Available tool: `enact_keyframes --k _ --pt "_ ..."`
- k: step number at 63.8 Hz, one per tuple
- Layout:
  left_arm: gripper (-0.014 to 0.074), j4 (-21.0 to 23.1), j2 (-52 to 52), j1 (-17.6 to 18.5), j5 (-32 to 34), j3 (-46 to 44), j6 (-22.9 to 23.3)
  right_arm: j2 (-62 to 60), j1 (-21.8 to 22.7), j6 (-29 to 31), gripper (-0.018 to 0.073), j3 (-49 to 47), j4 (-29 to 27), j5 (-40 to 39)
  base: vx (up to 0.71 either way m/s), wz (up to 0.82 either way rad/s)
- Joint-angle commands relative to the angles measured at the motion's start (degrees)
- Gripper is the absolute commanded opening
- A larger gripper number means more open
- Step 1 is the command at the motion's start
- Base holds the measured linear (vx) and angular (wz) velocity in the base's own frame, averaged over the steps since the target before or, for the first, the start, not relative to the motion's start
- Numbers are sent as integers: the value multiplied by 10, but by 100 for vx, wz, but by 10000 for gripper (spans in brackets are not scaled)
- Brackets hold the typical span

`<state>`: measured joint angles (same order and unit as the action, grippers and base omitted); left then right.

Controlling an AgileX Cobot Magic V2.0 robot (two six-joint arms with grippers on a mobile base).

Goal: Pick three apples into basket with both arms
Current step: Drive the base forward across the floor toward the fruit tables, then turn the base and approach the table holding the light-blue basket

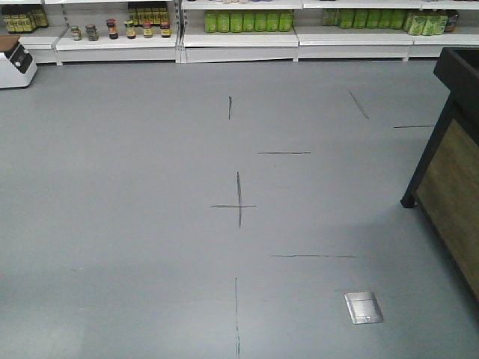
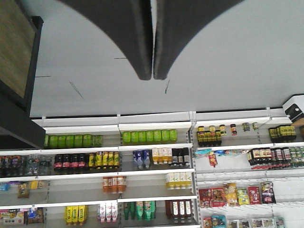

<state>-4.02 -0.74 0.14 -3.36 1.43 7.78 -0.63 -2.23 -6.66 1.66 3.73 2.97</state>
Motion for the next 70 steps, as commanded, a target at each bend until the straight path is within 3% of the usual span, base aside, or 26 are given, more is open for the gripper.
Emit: enact_keyframes --k 1,31,70 --pt "-6 6 -8 -1 43 13 5 -6 4 -1 -9 8 4 -46 14 -15" --pt "-6 6 -8 -1 43 13 5 -6 4 -1 -9 8 4 -46 11 -32" --pt "-6 6 -8 -1 43 13 5 -6 4 -1 -9 8 4 -46 12 -55"
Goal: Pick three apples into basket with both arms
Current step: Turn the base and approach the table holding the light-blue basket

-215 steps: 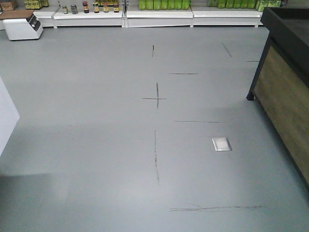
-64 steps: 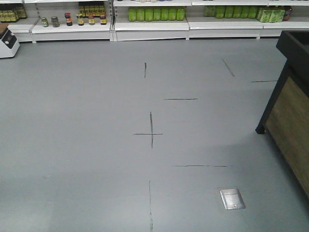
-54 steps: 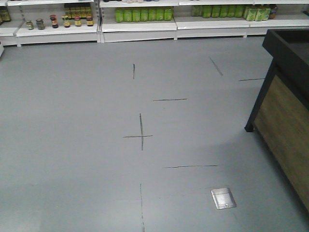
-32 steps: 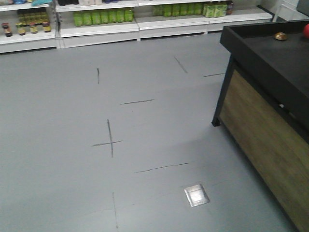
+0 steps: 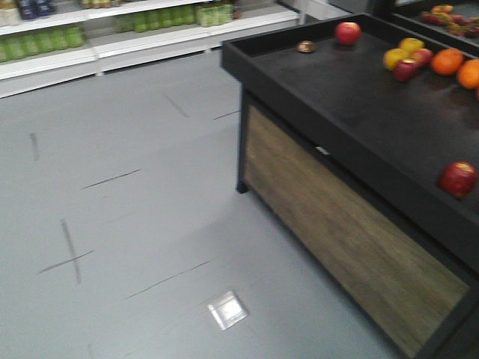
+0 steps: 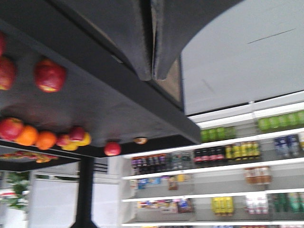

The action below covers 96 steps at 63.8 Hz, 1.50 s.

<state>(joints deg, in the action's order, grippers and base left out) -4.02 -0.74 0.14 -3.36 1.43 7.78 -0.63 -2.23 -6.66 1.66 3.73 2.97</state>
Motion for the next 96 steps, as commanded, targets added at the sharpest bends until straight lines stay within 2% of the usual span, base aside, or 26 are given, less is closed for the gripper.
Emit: enact_keyframes --k 1,96 --pt "-6 6 -8 -1 43 13 5 -6 4 -1 -9 8 4 -46 14 -59" --pt "-6 6 -8 -1 43 13 5 -6 4 -1 -9 8 4 -46 15 -58"
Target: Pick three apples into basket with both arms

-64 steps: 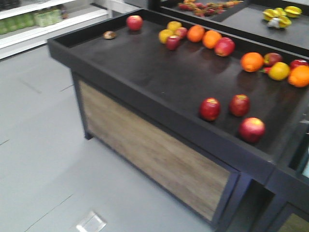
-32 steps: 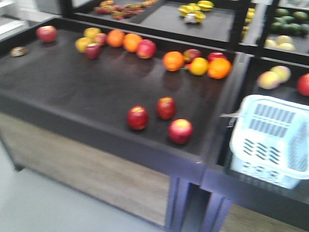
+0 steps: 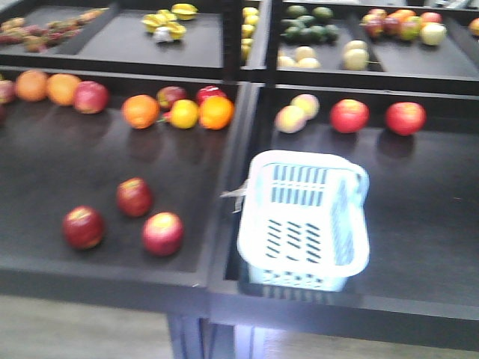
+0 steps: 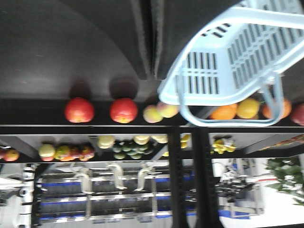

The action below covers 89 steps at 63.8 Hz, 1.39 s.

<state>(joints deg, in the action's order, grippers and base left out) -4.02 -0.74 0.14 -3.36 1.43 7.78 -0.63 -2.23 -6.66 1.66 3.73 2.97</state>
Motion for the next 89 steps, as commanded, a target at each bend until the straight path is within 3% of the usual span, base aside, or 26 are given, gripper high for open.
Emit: enact_keyframes --k 1,34,89 --pt "-6 6 -8 -1 43 13 5 -6 4 -1 -9 8 4 -46 13 -51" --pt "-6 6 -8 -1 43 13 5 -6 4 -1 -9 8 4 -46 11 -30" --pt "-6 6 -8 -1 43 13 5 -6 4 -1 -9 8 4 -46 11 3"
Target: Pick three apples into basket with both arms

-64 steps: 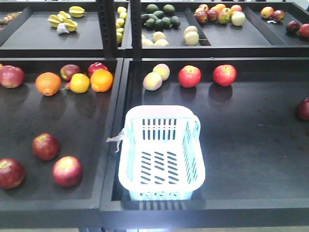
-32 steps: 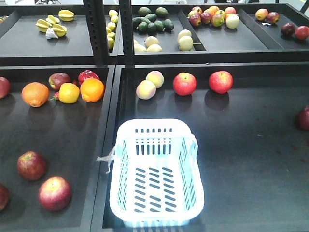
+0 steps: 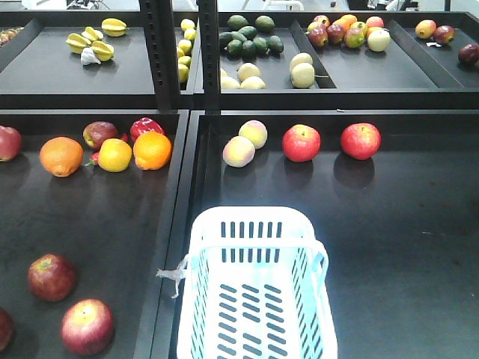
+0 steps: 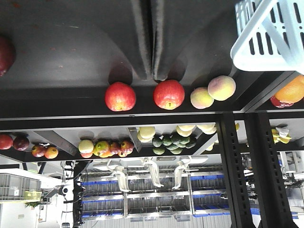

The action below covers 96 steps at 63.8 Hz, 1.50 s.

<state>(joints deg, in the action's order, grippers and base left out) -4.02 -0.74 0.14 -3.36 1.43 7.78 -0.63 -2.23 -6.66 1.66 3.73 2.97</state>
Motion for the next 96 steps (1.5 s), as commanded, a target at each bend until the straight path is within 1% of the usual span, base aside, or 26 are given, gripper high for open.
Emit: enact_keyframes --k 1,58,66,73,76,82,90,96 --pt "-6 6 -8 -1 43 13 5 -6 4 -1 -9 8 4 -46 7 3" --pt "-6 6 -8 -1 42 13 4 -6 4 -1 -9 8 4 -46 1 0" --pt "-6 6 -8 -1 59 8 5 -6 4 -1 -9 8 4 -46 0 0" --pt "-6 6 -8 -1 89 3 6 -6 4 -1 -9 8 4 -46 0 0" --pt "-6 7 -8 -1 82 -6 13 -6 4 -1 -9 8 4 -46 0 0" --pt "-6 6 -4 -1 38 -45 33 -6 4 -1 -9 8 4 -46 0 0" --pt "-6 9 22 -1 -6 -114 35 -6 4 -1 -9 8 4 -46 0 0" --pt "-6 11 65 -1 -34 -177 35 -6 4 -1 -9 8 4 -46 0 0"
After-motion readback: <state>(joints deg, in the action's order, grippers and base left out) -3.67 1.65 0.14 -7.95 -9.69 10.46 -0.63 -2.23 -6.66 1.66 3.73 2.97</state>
